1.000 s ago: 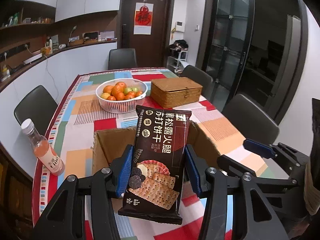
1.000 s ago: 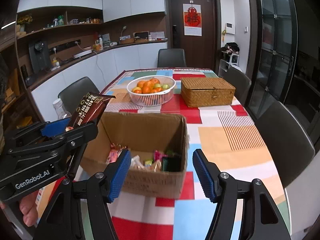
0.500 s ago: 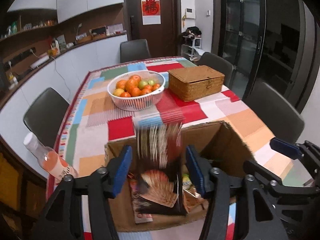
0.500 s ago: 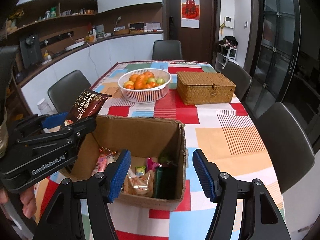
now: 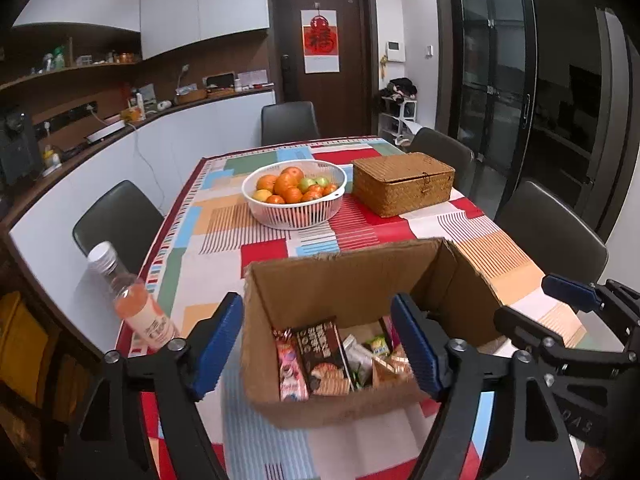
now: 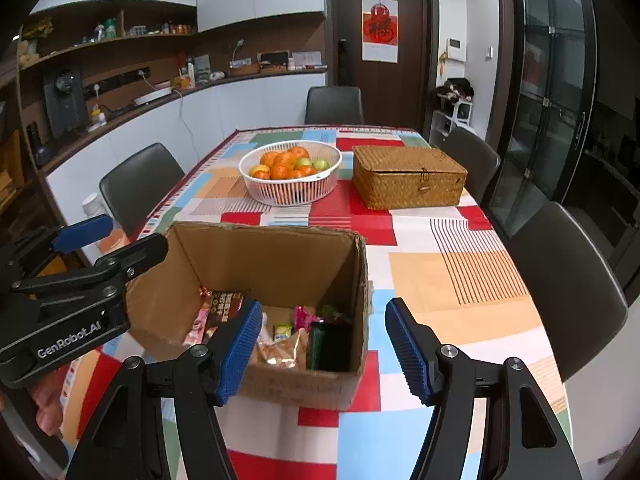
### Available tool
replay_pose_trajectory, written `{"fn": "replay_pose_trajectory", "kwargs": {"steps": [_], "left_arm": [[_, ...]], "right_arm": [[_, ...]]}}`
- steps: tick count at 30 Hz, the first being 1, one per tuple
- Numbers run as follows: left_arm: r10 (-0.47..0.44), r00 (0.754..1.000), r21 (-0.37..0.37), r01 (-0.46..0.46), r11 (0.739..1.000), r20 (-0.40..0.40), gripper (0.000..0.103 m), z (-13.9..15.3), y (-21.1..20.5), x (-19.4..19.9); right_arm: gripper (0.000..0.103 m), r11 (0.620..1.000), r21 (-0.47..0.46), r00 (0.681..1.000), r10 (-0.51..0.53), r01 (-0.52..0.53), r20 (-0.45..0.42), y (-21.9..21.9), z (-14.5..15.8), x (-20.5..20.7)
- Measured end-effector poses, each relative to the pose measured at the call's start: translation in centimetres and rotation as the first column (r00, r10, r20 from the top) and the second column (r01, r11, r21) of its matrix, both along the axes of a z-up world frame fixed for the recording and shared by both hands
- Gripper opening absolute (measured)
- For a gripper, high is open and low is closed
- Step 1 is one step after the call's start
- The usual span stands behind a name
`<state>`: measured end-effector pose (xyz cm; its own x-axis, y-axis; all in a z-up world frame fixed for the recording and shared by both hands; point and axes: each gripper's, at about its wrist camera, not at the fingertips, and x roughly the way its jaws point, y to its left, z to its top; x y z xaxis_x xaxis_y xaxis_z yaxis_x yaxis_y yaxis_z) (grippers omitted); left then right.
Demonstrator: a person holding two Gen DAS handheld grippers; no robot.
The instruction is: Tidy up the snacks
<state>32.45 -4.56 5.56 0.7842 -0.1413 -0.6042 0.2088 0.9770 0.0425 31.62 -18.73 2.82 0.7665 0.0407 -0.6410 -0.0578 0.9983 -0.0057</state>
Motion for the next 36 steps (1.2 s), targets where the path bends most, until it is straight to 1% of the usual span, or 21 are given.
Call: {"fn": "replay_pose_trajectory", "kwargs": {"steps": [4,6,7,9,13,14,16,19,22,25,34,36], "left_arm": [[0.005,1.000,-0.001,-0.005,1.000,0.000,0.081,-0.2,0.6,-2.6],[0.013,1.000,-0.012,-0.013,1.000,0.004,0.084,-0.3,0.9,-3.9],[0.015,1.000,-0.016,-0.015,1.000,0.010,0.087,-0.4,1.0,-4.7],[0.020,0.999,-0.017,-0.019,1.000,0.026,0.089,-0.6,1.3,-6.1],[0.037,0.998,-0.011,-0.037,0.999,0.057,0.094,-0.9,1.8,-9.0],[0.038,0.997,-0.010,-0.038,0.999,0.065,0.096,-1.0,1.8,-9.8],[0.043,0.996,-0.001,-0.043,0.999,0.082,0.099,-1.1,1.9,-10.9],[0.053,0.993,0.008,-0.054,0.998,0.109,0.102,-1.2,2.0,-12.6],[0.070,0.990,-0.006,-0.070,0.998,0.126,0.103,-1.3,2.3,-14.2],[0.067,0.990,-0.015,-0.065,0.998,0.124,0.103,-1.4,2.4,-15.5],[0.060,0.990,-0.014,-0.059,0.998,0.131,0.103,-1.4,2.4,-18.3],[0.071,0.987,-0.009,-0.070,0.998,0.141,0.103,-1.2,2.4,-18.8]], "right_arm": [[0.065,1.000,0.006,1.000,0.003,-0.003,0.021,0.3,0.1,-2.3],[0.065,1.000,0.013,1.000,0.005,-0.006,0.026,0.3,0.0,-3.3],[0.067,1.000,0.017,1.000,0.006,-0.006,0.028,0.3,-0.1,-3.9],[0.072,1.000,0.024,0.999,0.001,-0.002,0.040,0.3,-0.2,-5.1],[0.073,1.000,0.017,0.998,-0.012,0.011,0.069,0.2,-0.4,-7.6],[0.073,1.000,0.019,0.997,-0.015,0.013,0.074,0.2,-0.5,-8.2],[0.078,1.000,0.023,0.996,-0.018,0.016,0.084,0.0,-0.7,-9.3],[0.080,0.999,0.027,0.994,-0.024,0.022,0.105,0.1,-1.0,-11.0],[0.082,0.999,0.037,0.993,-0.028,0.024,0.114,0.0,-1.4,-12.6],[0.082,0.998,0.050,0.993,-0.029,0.024,0.115,-0.1,-1.8,-13.8],[0.082,0.997,0.068,0.989,-0.035,0.025,0.145,-0.2,-2.0,-16.8],[0.082,0.997,0.067,0.988,-0.034,0.024,0.153,-0.2,-1.9,-17.2]]}}
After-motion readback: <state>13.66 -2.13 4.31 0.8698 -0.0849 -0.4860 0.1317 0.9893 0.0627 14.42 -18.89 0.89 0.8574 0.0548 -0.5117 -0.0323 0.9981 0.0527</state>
